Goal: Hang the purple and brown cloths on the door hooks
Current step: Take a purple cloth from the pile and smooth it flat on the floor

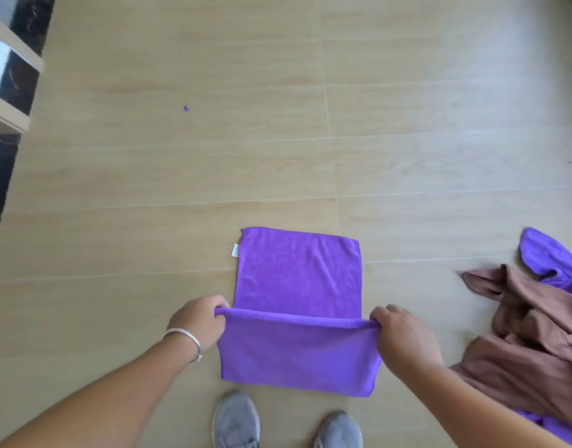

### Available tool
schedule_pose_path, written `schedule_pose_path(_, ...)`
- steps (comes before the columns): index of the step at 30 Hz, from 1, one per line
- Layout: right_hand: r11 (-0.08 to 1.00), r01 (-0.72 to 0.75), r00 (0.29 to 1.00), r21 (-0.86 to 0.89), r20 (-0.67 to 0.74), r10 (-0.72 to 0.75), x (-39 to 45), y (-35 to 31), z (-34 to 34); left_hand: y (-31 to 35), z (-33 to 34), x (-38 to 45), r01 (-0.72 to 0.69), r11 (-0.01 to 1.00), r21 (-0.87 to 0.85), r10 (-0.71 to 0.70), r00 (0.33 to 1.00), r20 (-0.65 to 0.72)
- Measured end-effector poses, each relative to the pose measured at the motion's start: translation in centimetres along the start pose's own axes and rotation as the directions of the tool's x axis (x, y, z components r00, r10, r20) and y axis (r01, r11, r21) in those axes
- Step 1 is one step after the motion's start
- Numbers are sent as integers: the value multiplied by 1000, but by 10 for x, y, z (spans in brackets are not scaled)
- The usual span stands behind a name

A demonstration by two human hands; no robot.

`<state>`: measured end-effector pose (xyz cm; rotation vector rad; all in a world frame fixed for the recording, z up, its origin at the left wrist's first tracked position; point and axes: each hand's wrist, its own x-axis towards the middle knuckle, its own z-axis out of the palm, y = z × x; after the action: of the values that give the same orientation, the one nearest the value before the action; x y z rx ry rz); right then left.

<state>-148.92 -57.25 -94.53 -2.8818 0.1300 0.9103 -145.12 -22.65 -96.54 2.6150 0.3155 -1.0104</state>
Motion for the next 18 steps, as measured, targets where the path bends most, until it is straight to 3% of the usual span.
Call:
schedule_pose_path(4,995,-42,989,94,-138,55,96,-1,7,9,-4,101,-40,996,-74,36,998,-53)
schedule_pose_path(9,988,-120,970,99,-202,138,218,0,41,26,8,240,-57,998,7,57,998,-18)
schedule_pose_path(12,988,-122,947,89,-286,143,263,0,68,34,26,287,-85,990,113,105,977,-186)
schedule_pose_path(15,1000,18,939,-18,-343,-23,267,-1,87,38,48,282,-305,920,245,372,876,-307)
schedule_pose_path(18,927,315,883,-205,-294,-365,239,-3,102,40,71,249,-544,651,529,731,638,-244)
